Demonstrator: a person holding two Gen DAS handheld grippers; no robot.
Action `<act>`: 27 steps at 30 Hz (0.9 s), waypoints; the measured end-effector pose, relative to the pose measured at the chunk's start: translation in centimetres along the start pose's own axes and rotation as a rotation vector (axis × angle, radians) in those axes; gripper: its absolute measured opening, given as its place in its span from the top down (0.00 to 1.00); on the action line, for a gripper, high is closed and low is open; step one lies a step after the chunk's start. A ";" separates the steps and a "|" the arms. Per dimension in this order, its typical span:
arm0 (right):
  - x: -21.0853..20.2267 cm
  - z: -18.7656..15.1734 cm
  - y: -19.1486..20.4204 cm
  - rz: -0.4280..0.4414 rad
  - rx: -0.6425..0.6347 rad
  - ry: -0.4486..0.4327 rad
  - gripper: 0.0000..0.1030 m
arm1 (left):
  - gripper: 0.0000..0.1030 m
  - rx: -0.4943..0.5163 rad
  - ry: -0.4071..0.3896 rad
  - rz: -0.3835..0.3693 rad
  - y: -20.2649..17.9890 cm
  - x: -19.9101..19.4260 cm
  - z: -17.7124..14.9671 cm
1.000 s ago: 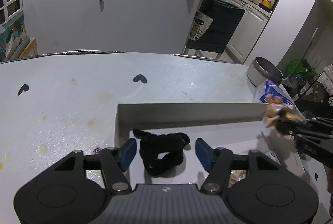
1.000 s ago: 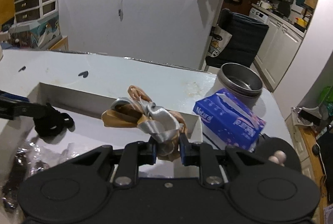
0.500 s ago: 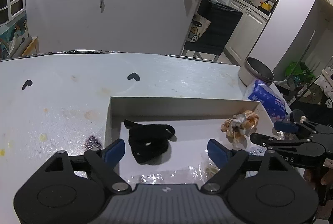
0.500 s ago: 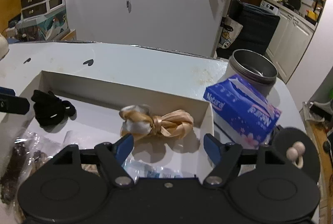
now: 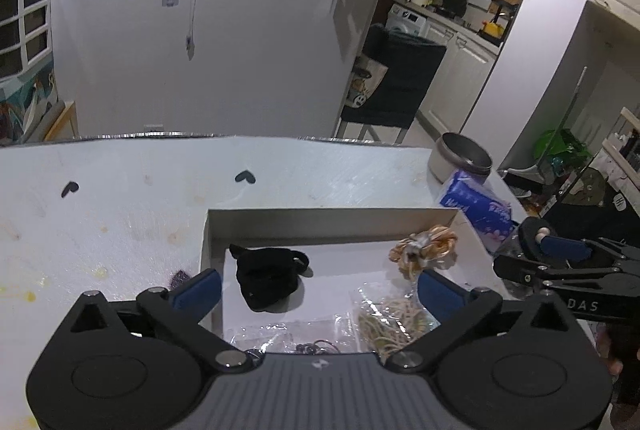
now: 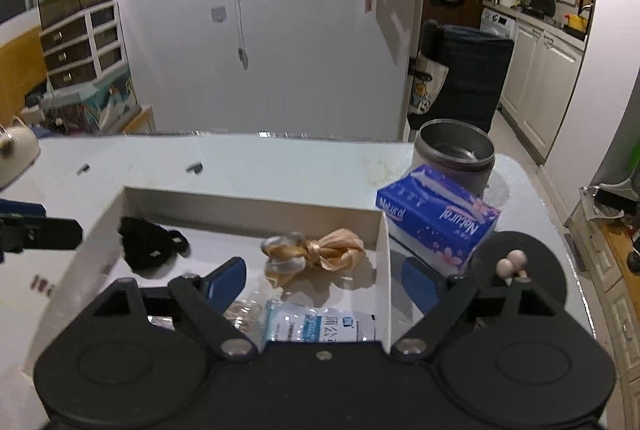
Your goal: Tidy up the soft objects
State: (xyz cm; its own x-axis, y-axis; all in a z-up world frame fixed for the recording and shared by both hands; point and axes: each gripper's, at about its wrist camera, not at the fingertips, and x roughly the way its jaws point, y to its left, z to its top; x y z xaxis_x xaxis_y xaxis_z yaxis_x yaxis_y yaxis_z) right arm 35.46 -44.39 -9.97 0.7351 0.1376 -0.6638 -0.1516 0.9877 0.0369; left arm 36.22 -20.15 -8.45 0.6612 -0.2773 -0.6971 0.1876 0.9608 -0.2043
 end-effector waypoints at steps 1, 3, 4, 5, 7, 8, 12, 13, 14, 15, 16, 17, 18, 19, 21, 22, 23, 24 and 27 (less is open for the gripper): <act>-0.7 0.1 0.2 0.003 0.003 -0.010 0.14 | 0.00 0.002 -0.009 -0.001 -0.1 -0.6 0.0; -2.1 0.2 0.6 0.007 0.006 -0.031 0.11 | 0.00 0.003 -0.026 -0.002 -0.3 -1.7 -0.2; -2.8 0.2 0.9 0.010 0.005 -0.042 0.11 | 0.00 0.001 -0.037 -0.002 -0.4 -2.5 -0.2; -3.5 0.2 1.1 0.012 0.003 -0.052 0.10 | 0.00 0.000 -0.047 -0.001 -0.5 -3.1 -0.3; -5.0 0.2 1.6 0.013 0.004 -0.074 0.09 | 0.00 -0.002 -0.072 -0.002 -0.6 -4.6 -0.4; -5.6 0.2 1.9 0.013 0.005 -0.084 0.08 | 0.00 -0.003 -0.081 -0.003 -0.6 -5.3 -0.5; -8.5 -0.1 2.8 0.005 0.008 -0.125 0.06 | 0.00 -0.002 -0.117 -0.005 -0.7 -8.2 -1.1; -9.2 -0.2 3.1 0.001 0.010 -0.133 0.06 | 0.00 -0.002 -0.125 -0.005 -0.6 -9.0 -1.4; -9.9 -0.3 3.3 -0.001 0.014 -0.141 0.06 | 0.00 -0.002 -0.132 -0.004 -0.6 -9.6 -1.6; -10.5 -0.4 3.5 -0.002 0.017 -0.147 0.06 | 0.00 -0.002 -0.137 -0.004 -0.4 -10.3 -1.8; -11.1 -0.6 3.8 -0.005 0.020 -0.155 0.06 | 0.00 0.000 -0.143 -0.003 -0.4 -11.0 -2.0; -11.9 -0.8 4.1 -0.007 0.022 -0.162 0.06 | 0.00 0.004 -0.149 -0.002 -0.4 -11.7 -2.3; -12.5 -0.9 4.3 -0.009 0.024 -0.169 0.05 | 0.00 0.007 -0.154 -0.003 -0.3 -12.4 -2.6; -13.1 -1.1 4.6 -0.011 0.026 -0.176 0.05 | 0.00 0.011 -0.160 -0.004 -0.3 -13.0 -2.9; -14.4 -1.6 5.2 -0.015 0.031 -0.188 0.04 | 0.00 0.017 -0.171 -0.004 -0.2 -14.3 -3.6; -15.0 -1.8 5.5 -0.017 0.033 -0.194 0.04 | 0.00 0.019 -0.177 -0.002 -0.2 -15.0 -4.0; -15.7 -2.1 5.8 -0.017 0.035 -0.201 0.03 | 0.00 0.019 -0.181 -0.002 -0.2 -15.6 -4.4; -16.3 -2.3 6.1 -0.018 0.037 -0.206 0.03 | 0.00 0.018 -0.185 -0.002 -0.1 -16.1 -4.8; -18.1 -3.2 7.0 -0.021 0.038 -0.222 0.03 | 0.00 0.016 -0.193 0.014 0.1 -17.6 -6.0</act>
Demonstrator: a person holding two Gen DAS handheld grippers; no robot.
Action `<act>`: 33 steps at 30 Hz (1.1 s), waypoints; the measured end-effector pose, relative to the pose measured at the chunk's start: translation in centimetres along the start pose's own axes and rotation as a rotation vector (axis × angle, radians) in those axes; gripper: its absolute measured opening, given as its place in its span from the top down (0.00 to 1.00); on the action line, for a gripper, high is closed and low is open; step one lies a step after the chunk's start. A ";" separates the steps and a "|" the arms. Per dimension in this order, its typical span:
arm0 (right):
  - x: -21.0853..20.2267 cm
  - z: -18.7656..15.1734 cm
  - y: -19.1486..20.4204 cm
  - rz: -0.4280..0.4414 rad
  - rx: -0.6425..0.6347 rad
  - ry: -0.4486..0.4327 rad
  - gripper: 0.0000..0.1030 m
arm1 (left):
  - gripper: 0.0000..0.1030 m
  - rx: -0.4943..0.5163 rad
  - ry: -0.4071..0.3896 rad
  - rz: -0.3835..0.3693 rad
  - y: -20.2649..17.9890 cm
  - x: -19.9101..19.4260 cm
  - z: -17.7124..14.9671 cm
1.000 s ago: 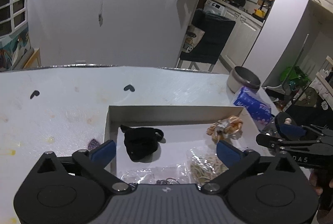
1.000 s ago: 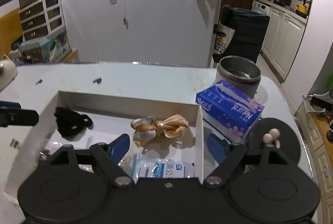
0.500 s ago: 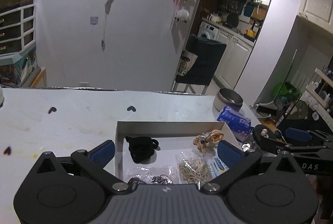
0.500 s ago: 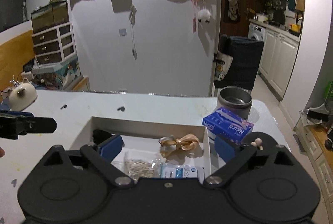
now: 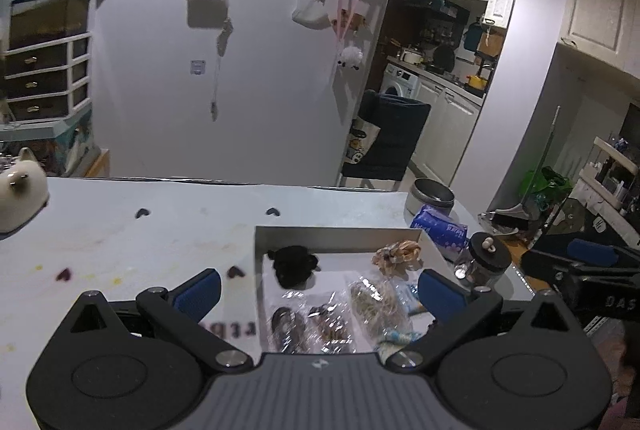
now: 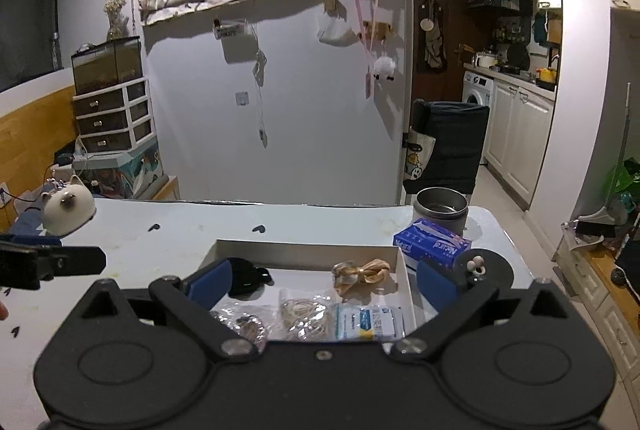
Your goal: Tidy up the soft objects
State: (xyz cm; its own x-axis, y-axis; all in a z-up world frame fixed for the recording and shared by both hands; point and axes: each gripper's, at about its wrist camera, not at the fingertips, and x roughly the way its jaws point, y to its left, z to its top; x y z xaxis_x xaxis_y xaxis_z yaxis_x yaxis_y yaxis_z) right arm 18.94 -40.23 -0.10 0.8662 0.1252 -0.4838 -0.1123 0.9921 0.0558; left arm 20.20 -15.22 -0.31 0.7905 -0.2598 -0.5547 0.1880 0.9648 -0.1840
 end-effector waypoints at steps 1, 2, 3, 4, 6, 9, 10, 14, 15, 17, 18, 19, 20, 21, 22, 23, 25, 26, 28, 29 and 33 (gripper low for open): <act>-0.6 -0.2 0.3 -0.002 0.001 -0.005 0.02 | 0.00 0.002 -0.003 0.010 0.0 -0.7 -0.3; -1.2 -0.4 0.5 -0.003 0.001 -0.009 0.02 | 0.00 0.004 -0.006 0.014 0.1 -1.2 -0.6; -1.8 -0.6 0.8 -0.005 0.001 -0.013 0.02 | 0.00 0.005 -0.011 0.015 0.2 -1.8 -0.9; -2.3 -0.7 1.0 -0.008 0.001 -0.017 0.02 | 0.00 0.004 -0.016 0.015 0.3 -2.5 -1.2; -3.2 -1.1 1.5 -0.015 0.002 -0.023 0.01 | 0.00 -0.003 -0.021 0.014 0.6 -3.5 -1.8; -4.6 -1.8 2.2 -0.022 0.007 -0.028 0.00 | 0.00 -0.015 -0.023 0.009 1.1 -4.9 -2.8; -5.0 -2.1 2.5 -0.023 0.008 -0.028 0.00 | 0.00 -0.018 -0.022 0.007 1.3 -5.3 -3.1; -6.6 -3.2 3.6 -0.023 -0.003 -0.025 0.00 | 0.00 0.016 -0.022 0.009 1.7 -7.0 -4.6; -7.0 -3.5 3.8 -0.024 -0.002 -0.024 0.00 | 0.00 0.021 -0.023 0.014 1.7 -7.3 -4.9; -7.7 -4.0 4.2 -0.025 0.003 -0.025 0.00 | 0.00 0.029 -0.027 0.022 1.9 -8.0 -5.6; -8.0 -4.3 4.4 -0.026 0.003 -0.025 0.00 | 0.00 0.031 -0.027 0.023 2.0 -8.3 -5.9; -8.3 -4.7 4.6 -0.029 0.002 -0.025 0.00 | 0.00 0.032 -0.027 0.024 2.1 -8.6 -6.3; -8.6 -4.9 4.8 -0.032 0.002 -0.024 0.00 | 0.00 0.032 -0.028 0.026 2.2 -8.9 -6.5; -8.9 -5.2 5.1 -0.034 0.001 -0.023 0.00 | 0.00 0.033 -0.029 0.029 2.3 -9.2 -6.8; -9.2 -5.5 5.3 -0.036 0.000 -0.020 0.00 | 0.00 0.035 -0.031 0.032 2.3 -9.5 -7.1; -9.5 -5.8 5.5 -0.039 -0.002 -0.018 0.00 | 0.00 0.038 -0.032 0.035 2.4 -9.7 -7.2; -10.0 -6.4 5.9 -0.044 -0.008 -0.015 0.00 | 0.00 0.042 -0.032 0.042 2.6 -10.1 -7.6; -10.3 -6.7 6.0 -0.045 -0.011 -0.012 0.00 | 0.00 0.042 -0.030 0.046 2.7 -10.2 -7.8; -10.7 -7.1 6.2 -0.044 -0.012 -0.008 0.00 | 0.00 0.045 -0.027 0.052 2.7 -10.6 -8.2; -10.9 -7.3 6.3 -0.045 -0.011 -0.008 0.00 | 0.00 0.047 -0.027 0.056 2.7 -10.7 -8.4; -11.4 -7.8 6.3 -0.051 0.002 -0.008 0.00 | 0.00 0.062 -0.022 0.060 2.6 -11.2 -8.9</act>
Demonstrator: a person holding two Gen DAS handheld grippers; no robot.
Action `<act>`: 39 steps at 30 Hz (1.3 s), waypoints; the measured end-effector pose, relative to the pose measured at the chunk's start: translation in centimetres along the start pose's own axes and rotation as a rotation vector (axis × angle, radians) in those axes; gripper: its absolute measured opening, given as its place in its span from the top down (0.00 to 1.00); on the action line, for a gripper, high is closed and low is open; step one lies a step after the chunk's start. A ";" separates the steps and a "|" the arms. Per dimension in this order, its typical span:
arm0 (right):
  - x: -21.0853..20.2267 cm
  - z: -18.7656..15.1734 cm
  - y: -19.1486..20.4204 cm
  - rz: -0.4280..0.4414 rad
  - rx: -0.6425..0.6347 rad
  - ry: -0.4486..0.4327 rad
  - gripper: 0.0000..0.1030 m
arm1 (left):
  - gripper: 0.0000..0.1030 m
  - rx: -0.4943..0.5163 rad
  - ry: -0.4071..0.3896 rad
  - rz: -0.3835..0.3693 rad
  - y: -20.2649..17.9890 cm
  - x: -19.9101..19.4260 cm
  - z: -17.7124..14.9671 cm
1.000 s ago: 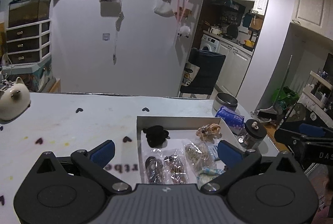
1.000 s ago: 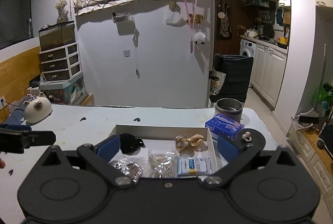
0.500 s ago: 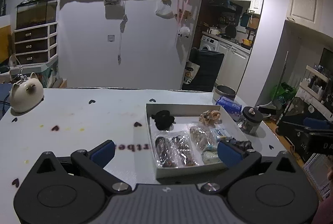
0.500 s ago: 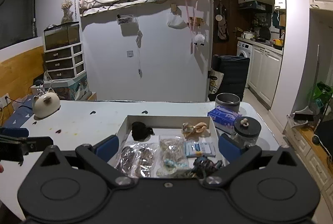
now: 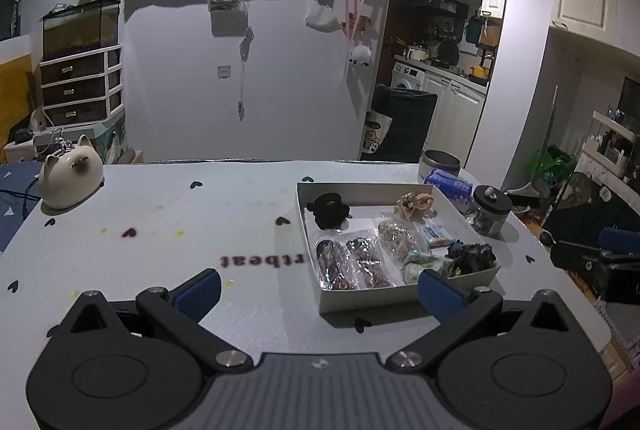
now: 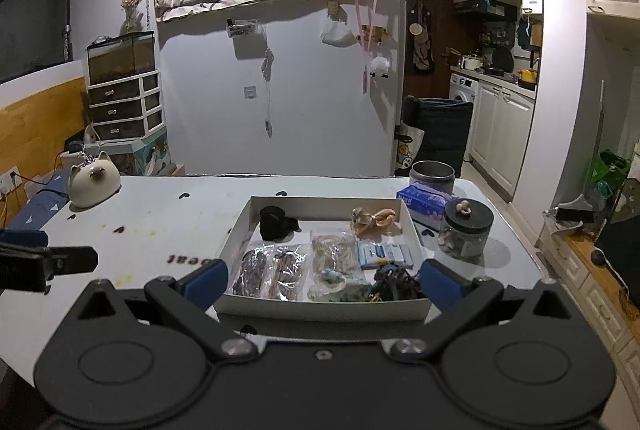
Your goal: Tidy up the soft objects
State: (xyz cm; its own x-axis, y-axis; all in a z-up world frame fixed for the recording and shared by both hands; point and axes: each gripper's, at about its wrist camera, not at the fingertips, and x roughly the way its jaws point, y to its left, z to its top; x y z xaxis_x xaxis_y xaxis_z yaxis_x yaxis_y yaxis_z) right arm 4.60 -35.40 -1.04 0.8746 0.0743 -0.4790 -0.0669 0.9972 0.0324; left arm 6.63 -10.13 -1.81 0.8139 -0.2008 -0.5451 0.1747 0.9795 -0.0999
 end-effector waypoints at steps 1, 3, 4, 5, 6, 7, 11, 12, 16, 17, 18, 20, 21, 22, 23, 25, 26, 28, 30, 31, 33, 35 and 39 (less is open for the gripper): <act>-0.1 -0.1 0.0 0.000 0.002 0.000 0.00 | 0.00 0.006 0.001 0.001 -0.1 -0.1 -0.1; -0.2 -0.3 0.1 0.007 0.005 0.001 0.00 | 0.00 0.018 0.001 0.000 -0.1 -0.2 -0.2; -0.3 -0.4 0.2 0.009 0.003 0.003 0.00 | 0.00 0.022 0.000 0.002 -0.1 -0.3 -0.3; -0.3 -0.5 0.3 0.012 0.002 0.003 0.00 | 0.00 0.023 0.000 0.003 -0.1 -0.4 -0.3; -0.3 -0.6 0.4 0.015 0.002 0.003 0.00 | 0.00 0.021 0.000 0.005 -0.1 -0.4 -0.3; -0.3 -0.6 0.5 0.016 0.004 0.004 0.00 | 0.00 0.018 0.002 0.006 -0.1 -0.4 -0.4; -0.3 -0.7 0.6 0.013 0.008 0.007 0.00 | 0.00 0.011 0.005 0.011 -0.1 -0.5 -0.6; -0.3 -0.8 0.6 0.012 0.006 0.009 0.00 | 0.00 0.010 0.006 0.012 -0.1 -0.5 -0.7; -0.3 -0.9 0.6 0.009 0.002 0.014 0.00 | 0.00 0.007 0.008 0.018 0.0 -0.6 -0.7; -0.3 -0.9 0.6 0.009 0.002 0.016 0.00 | 0.00 0.005 0.009 0.020 0.1 -0.6 -0.8; -0.3 -0.9 0.6 0.009 0.002 0.017 0.00 | 0.00 0.003 0.009 0.022 0.1 -0.6 -0.8; -0.2 -1.0 0.6 0.009 0.003 0.021 0.00 | 0.00 0.002 0.009 0.024 0.2 -0.6 -0.9; -0.1 -1.0 0.6 0.010 0.003 0.021 0.00 | 0.00 0.002 0.008 0.025 0.2 -0.6 -0.9; -0.1 -0.9 0.6 0.011 0.002 0.022 0.00 | 0.00 0.002 0.008 0.024 0.2 -0.6 -0.9; 0.0 -0.9 0.6 0.011 0.002 0.023 0.00 | 0.00 0.002 0.008 0.025 0.2 -0.6 -0.9; 0.0 -0.9 0.6 0.012 0.003 0.023 0.00 | 0.00 0.001 0.009 0.028 0.2 -0.6 -0.9; 0.0 -0.9 0.6 0.012 0.003 0.023 0.00 | 0.00 0.000 0.008 0.030 0.3 -0.7 -0.8; 0.0 -0.9 0.6 0.012 0.003 0.023 0.00 | 0.00 -0.002 0.008 0.032 0.3 -0.7 -0.9; 0.0 -0.9 0.6 0.012 0.003 0.023 0.00 | 0.00 -0.002 0.008 0.032 0.4 -0.7 -0.8; 0.0 -0.9 0.6 0.012 0.003 0.023 0.00 | 0.00 -0.002 0.008 0.032 0.4 -0.7 -0.8; 0.0 -0.9 0.7 0.011 0.003 0.024 0.00 | 0.00 -0.002 0.008 0.032 0.4 -0.7 -0.8; 0.0 -0.9 0.7 0.011 0.003 0.024 0.00 | 0.00 -0.002 0.008 0.031 0.4 -0.7 -0.8; 0.0 -0.9 0.7 0.009 0.004 0.023 0.00 | 0.00 -0.001 0.008 0.032 0.4 -0.7 -0.8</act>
